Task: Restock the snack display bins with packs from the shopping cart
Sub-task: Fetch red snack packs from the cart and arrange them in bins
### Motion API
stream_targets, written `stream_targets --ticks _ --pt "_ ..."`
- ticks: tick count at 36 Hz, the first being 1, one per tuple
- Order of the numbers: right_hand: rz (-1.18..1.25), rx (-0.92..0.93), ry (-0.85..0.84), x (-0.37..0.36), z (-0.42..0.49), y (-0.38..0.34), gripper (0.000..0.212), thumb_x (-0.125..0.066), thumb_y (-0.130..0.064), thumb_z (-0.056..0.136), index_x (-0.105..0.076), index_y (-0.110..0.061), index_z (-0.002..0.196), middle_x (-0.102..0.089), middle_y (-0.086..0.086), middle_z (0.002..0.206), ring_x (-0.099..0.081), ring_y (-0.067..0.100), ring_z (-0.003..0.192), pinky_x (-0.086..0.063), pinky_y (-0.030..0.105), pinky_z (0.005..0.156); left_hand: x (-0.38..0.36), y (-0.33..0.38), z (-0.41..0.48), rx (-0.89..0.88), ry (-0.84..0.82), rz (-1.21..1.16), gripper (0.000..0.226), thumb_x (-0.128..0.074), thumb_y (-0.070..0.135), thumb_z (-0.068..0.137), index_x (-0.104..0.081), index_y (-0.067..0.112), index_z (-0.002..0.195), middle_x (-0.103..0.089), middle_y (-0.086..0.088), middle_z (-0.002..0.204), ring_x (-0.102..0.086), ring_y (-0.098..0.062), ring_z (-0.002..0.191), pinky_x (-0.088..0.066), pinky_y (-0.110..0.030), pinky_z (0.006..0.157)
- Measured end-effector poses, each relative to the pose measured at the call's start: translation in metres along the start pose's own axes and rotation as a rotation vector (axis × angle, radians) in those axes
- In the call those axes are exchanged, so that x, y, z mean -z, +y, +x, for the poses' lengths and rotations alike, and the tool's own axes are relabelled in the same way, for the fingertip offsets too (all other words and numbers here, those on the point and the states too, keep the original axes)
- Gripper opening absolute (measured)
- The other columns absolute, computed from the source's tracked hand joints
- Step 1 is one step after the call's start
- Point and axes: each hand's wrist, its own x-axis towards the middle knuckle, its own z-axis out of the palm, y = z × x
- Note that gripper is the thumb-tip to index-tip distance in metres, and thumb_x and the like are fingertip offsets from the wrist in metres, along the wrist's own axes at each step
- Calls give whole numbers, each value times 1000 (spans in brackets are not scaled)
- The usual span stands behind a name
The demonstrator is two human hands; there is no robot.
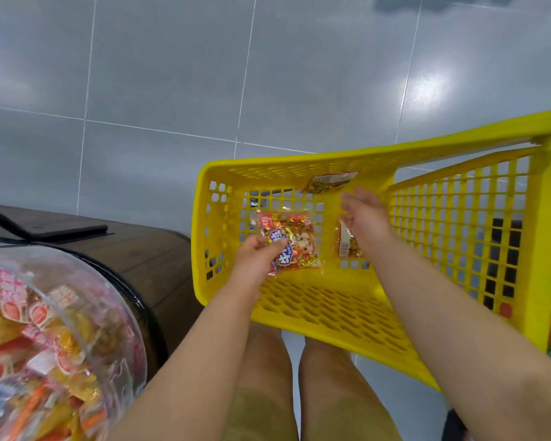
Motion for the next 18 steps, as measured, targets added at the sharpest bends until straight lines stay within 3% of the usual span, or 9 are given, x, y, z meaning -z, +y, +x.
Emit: stream_targets --ticks 1,3,5,6,10,14,16,18 --pt "-147 73 93 -2 12 -4 51 -68 -14 85 -46 -13 130 -54 4 125 -54 19 110 -44 26 78 4 -2 4 30 30 -27 25 -73 24 84 -56 15 101 -62 -5 111 -59 -24 106 -50 -46 96" --pt "-382 178 198 -8 30 -11 64 -75 -21 79 -43 -13 134 -50 3 134 -49 19 119 -39 23 83 11 -2 8 82 56 -120 23 -72 18 84 -59 16 103 -67 -4 106 -64 -19 94 -55 -34 78" --pt "-494 228 220 -15 45 -18 70 -82 -28 70 -45 -10 127 -51 5 129 -51 22 117 -39 24 82 19 -1 10 86 41 -175 16 -68 10 86 -62 17 100 -74 -1 88 -70 -16 76 -54 -25 56" --pt "-510 223 222 -18 51 -19 74 -84 -30 66 -44 -9 124 -51 6 126 -52 23 116 -41 25 83 22 0 10 77 35 -183 15 -66 6 87 -63 17 97 -75 0 83 -71 -15 71 -53 -24 52" --pt "-469 134 205 -20 67 -18 94 -86 -33 64 -31 -10 137 -40 7 140 -43 20 125 -34 23 91 33 -1 14 38 24 -182 22 -64 4 89 -61 22 102 -72 -5 98 -70 -21 86 -57 -33 67" --pt "-424 144 99 -19 73 -14 68 -82 -25 71 -44 -9 126 -55 4 125 -51 13 104 -38 24 83 37 -2 19 31 47 -173 25 -68 9 87 -60 28 100 -71 -2 105 -67 -22 96 -54 -42 86" --pt "-415 162 83 -17 71 -13 64 -82 -28 71 -48 -9 122 -57 2 118 -53 11 98 -42 24 81 37 -3 21 36 55 -208 26 -69 11 86 -61 27 104 -72 -3 105 -69 -23 96 -55 -42 86" --pt "-462 173 38 -13 69 -12 52 -80 -29 74 -55 -12 115 -59 0 107 -57 8 89 -45 14 72 38 -3 23 42 53 -262 28 -68 11 86 -62 26 110 -73 -3 103 -70 -22 94 -57 -38 80"
